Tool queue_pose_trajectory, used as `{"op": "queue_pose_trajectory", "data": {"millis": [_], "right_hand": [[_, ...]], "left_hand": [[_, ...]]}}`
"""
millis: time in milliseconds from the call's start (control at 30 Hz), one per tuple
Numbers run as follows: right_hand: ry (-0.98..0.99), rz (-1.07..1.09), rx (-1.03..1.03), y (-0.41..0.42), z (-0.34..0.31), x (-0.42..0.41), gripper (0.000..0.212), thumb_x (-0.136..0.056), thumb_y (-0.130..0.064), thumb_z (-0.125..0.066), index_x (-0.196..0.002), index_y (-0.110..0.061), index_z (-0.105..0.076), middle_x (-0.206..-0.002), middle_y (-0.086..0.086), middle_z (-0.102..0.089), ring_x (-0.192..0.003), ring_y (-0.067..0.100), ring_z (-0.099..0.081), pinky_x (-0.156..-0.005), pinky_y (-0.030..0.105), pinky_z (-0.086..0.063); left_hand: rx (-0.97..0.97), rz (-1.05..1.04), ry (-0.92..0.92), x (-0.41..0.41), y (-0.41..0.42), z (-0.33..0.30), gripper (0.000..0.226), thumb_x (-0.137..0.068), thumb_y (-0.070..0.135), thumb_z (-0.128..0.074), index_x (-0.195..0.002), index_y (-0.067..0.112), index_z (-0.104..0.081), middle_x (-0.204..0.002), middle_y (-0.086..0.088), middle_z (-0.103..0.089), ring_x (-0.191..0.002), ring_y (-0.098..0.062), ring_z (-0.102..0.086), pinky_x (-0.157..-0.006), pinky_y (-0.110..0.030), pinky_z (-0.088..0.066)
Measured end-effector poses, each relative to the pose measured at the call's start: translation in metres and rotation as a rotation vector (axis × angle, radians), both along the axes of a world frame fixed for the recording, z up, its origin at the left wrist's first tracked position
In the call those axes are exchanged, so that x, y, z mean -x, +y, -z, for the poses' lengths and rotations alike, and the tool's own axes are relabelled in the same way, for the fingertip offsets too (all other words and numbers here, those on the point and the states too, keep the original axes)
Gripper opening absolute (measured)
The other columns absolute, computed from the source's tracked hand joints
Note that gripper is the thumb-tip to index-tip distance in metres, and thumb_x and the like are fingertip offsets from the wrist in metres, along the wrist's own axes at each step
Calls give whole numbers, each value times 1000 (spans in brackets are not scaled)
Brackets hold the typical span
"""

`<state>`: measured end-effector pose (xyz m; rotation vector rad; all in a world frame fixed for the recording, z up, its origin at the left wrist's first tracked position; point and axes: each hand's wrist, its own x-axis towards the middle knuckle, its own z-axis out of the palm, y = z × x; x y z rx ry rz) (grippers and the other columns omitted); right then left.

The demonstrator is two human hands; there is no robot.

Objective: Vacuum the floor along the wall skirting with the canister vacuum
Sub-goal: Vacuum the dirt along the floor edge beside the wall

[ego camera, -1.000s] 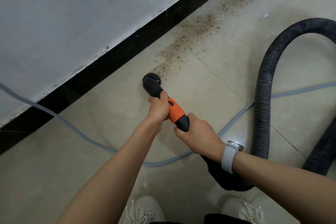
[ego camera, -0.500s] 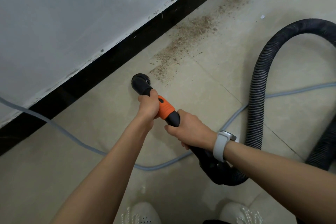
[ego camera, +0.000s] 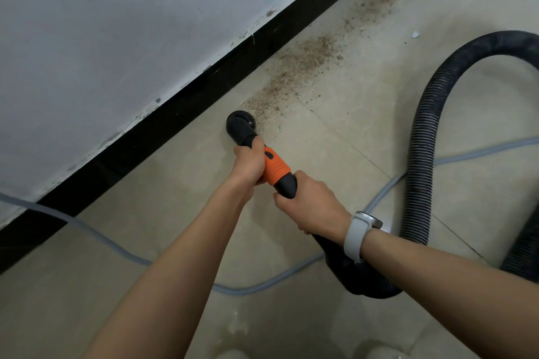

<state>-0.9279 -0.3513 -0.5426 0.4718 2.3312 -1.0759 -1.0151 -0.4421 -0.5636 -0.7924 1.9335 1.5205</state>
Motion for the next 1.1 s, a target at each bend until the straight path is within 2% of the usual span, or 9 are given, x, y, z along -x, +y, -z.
{"op": "queue_pose_trajectory", "data": {"millis": [300,400,533,633,767,833,900,1033,1100], "right_hand": [[29,7,-56,13,5,28,27,-86,-36,-53,-100,-14,-46,-89,9,-63,-75,33,-65,-72,44,-57],[42,-35,-66,10,6,35,27,-87,-36,-52,-99,-14,-44,-90,9,-61,-78,33,-63,-72,43,-55],[59,-146,-85,2,7,29,24,-89,-36,-52,-95,-16,-40,-84,4,-54,-77,29,-57,-64,32,-45],[52,-196,-70,-4,7,26,23,-89,-36,-52,-95,-17,-39,-81,3,-52,-72,27,-54,-61,30,-40],[42,-146,-16,0,7,31,28,-87,-39,-54,-96,-15,-42,-85,7,-59,-70,29,-61,-64,37,-53],[35,-79,7,7,8,30,32,-86,-43,-56,-96,-15,-43,-86,8,-62,-71,31,-64,-67,40,-56],[43,-19,-19,15,10,24,37,-87,-50,-54,-95,-15,-43,-84,7,-62,-72,31,-64,-67,40,-54],[101,14,-196,30,12,7,41,-90,-57,-47,-97,-17,-40,-80,2,-57,-74,27,-60,-64,34,-47],[122,33,-217,37,12,7,40,-91,-57,-45,-97,-18,-40,-76,0,-53,-74,27,-58,-64,35,-47]], "left_hand": [[-70,-18,-18,30,18,3,48,-100,38,-36,-137,8,-32,-107,-7,-51,-87,-21,-54,-61,-34,-46],[-156,-151,-44,33,18,7,48,-99,42,-38,-133,8,-39,-95,-3,-54,-90,-21,-55,-69,-38,-47],[-205,-303,-31,18,5,11,44,-100,40,-40,-128,6,-45,-86,-1,-54,-77,-14,-53,-76,-36,-42],[-211,-345,-18,10,-6,12,44,-100,38,-40,-126,4,-45,-87,-3,-55,-87,-20,-55,-78,-37,-44],[-198,-285,-22,19,-4,12,37,-101,37,-38,-118,5,-46,-86,-6,-54,-79,-19,-55,-76,-37,-44],[-188,-215,-29,26,5,11,44,-101,39,-37,-124,2,-44,-93,-8,-55,-85,-22,-55,-77,-38,-46],[-181,-152,-35,34,17,13,50,-101,39,-36,-131,0,-40,-103,-12,-54,-92,-24,-54,-77,-38,-47],[-188,-75,-31,50,40,19,52,-101,39,-36,-135,1,-40,-117,-20,-57,-95,-26,-55,-77,-37,-48],[-199,-42,-29,59,50,20,51,-101,39,-35,-135,1,-39,-104,-15,-58,-95,-28,-57,-80,-40,-49]]}}
